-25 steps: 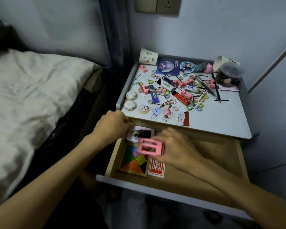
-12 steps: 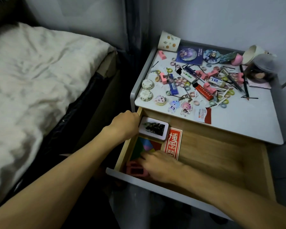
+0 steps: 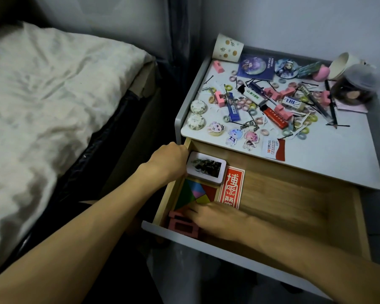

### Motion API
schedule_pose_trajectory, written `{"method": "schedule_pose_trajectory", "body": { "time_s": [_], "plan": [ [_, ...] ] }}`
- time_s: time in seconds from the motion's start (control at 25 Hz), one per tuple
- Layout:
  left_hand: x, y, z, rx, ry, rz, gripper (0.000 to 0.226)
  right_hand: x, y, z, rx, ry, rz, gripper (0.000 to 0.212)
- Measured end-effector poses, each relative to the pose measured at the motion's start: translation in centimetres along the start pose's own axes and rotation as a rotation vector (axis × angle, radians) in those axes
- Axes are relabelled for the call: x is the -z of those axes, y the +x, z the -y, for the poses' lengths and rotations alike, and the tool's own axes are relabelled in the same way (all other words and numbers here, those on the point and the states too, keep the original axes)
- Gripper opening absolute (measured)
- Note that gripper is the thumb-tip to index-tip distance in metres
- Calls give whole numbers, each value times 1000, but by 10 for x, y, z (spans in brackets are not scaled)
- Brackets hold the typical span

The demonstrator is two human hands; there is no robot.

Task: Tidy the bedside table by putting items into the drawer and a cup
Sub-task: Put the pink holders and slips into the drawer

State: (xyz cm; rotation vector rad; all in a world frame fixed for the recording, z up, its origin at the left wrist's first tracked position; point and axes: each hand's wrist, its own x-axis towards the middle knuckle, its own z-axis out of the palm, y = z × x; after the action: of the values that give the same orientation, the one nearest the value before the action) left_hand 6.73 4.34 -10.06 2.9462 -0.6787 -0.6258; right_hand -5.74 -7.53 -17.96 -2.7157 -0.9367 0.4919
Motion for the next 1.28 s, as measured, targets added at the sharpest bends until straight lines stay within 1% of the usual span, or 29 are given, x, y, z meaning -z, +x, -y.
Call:
{"method": "schedule_pose_trajectory", "body": {
  "time_s": [0.16, 0.52, 0.76, 0.84, 0.92, 0.96, 1.0, 1.08, 1.12, 1.16, 1.2, 1.28],
  "plan": [
    [0, 1, 0, -13, 1, 6, 38, -3, 3, 2, -14, 50, -6, 40],
    [-3, 4, 3, -23, -3, 11, 43, -11, 7, 1, -17, 76, -22, 40],
    [-1, 3, 2, -12, 9, 48, 44, -12, 6, -1, -23, 108, -16, 41],
    [0, 2, -1, 4, 8, 74, 39, -11, 6, -1, -25, 115, -1, 44],
    [2, 0, -4, 15, 33, 73, 22, -8, 4, -2, -33, 99, 19, 46],
    [4, -3, -8, 19, 80, 55, 15, -5, 3, -5, -42, 74, 16, 46],
    [6, -7, -11, 12, 145, 17, 13, -1, 0, -9, -57, 34, 6, 46],
    [8, -15, -16, -6, 270, -90, 22, 12, -8, -22, -96, -27, -51, 43],
    [11, -18, -20, -16, 285, -150, 23, 23, -15, -29, -123, -31, -98, 40],
    [14, -20, -22, -26, 253, -218, 23, 36, -23, -35, -157, -18, -154, 36],
    [20, -19, -25, -40, 175, -292, 23, 51, -34, -40, -195, 4, -222, 32],
    [33, -14, -28, -98, -88, -422, 25, 82, -54, -52, -288, 44, -396, 25]
  ]
}}
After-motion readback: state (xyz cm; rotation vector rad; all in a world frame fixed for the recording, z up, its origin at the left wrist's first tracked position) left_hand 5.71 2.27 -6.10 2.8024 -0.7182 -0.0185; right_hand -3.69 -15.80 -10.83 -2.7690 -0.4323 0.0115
